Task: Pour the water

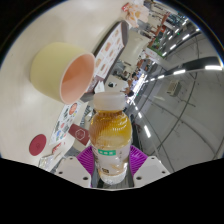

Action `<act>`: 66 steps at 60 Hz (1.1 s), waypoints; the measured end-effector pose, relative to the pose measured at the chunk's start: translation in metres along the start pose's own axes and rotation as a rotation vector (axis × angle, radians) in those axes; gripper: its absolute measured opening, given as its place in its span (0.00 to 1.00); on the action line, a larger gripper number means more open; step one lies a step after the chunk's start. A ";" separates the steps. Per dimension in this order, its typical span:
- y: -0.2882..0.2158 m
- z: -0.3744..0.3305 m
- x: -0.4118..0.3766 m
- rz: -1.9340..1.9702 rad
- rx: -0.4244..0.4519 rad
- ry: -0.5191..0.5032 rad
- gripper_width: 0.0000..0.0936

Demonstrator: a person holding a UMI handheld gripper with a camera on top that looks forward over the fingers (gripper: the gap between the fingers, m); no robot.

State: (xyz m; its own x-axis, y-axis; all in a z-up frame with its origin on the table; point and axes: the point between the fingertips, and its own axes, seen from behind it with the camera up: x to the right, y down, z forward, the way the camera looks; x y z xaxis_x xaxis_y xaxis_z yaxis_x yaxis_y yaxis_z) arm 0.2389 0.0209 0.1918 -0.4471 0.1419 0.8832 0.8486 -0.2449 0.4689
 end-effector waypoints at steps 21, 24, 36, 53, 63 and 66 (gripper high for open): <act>-0.016 0.001 -0.002 0.083 0.043 -0.066 0.44; -0.010 0.000 -0.002 0.243 0.045 -0.113 0.44; 0.021 -0.012 0.025 0.990 0.103 -0.267 0.45; 0.061 -0.010 -0.025 1.697 0.055 -0.425 0.45; 0.054 0.003 -0.090 1.865 0.030 -0.495 0.45; 0.051 0.007 -0.105 1.878 0.023 -0.496 0.45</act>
State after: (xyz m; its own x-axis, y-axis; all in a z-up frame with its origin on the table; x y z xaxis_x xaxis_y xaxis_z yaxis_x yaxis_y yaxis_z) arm 0.3315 -0.0002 0.1226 0.9949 -0.0282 0.0970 0.0795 -0.3738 -0.9241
